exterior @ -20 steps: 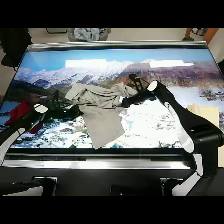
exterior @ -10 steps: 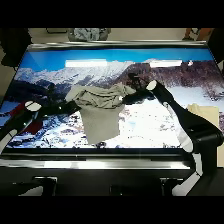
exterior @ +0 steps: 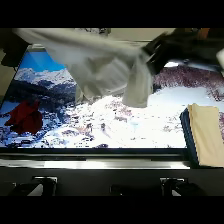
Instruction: Fold the shirts.
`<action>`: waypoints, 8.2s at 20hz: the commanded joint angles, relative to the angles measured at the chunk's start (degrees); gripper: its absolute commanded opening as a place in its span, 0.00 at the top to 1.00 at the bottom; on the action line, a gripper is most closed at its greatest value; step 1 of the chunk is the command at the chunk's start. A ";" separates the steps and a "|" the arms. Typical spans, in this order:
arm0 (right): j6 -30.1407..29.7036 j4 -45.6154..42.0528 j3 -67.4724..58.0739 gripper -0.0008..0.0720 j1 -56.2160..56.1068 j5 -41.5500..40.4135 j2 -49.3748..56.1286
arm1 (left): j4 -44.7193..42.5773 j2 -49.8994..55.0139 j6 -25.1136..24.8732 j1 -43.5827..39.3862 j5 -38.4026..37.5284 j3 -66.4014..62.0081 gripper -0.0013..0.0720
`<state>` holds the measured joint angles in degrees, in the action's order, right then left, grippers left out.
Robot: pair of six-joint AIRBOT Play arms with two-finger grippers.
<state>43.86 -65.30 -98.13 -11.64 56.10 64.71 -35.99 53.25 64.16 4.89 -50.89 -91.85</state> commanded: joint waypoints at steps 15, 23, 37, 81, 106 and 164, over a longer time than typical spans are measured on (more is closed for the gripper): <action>9.99 -10.51 -0.70 0.93 0.02 3.56 -11.65 | -20.06 -8.09 11.08 -3.78 3.43 -0.31 0.94; 12.20 -3.63 -0.68 0.92 0.02 -5.14 28.87 | -23.67 16.17 10.93 -3.82 9.94 19.08 0.94; 7.67 -2.08 -3.58 0.30 25.92 39.80 28.87 | -20.15 32.44 11.43 7.02 -23.37 21.31 0.21; 6.45 4.87 21.90 0.93 32.50 17.94 10.75 | -13.51 12.92 9.40 3.02 -10.54 20.87 0.94; 11.04 -9.84 -13.03 0.93 31.67 38.47 4.76 | -25.97 3.52 19.71 10.27 -21.79 -10.75 0.94; 14.23 -15.34 16.63 0.26 25.03 40.98 25.29 | -27.43 12.63 7.13 14.21 -28.85 52.70 0.35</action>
<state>60.10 -81.41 -91.79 12.71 100.75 95.50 -65.21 73.54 76.44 18.24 -83.99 -53.52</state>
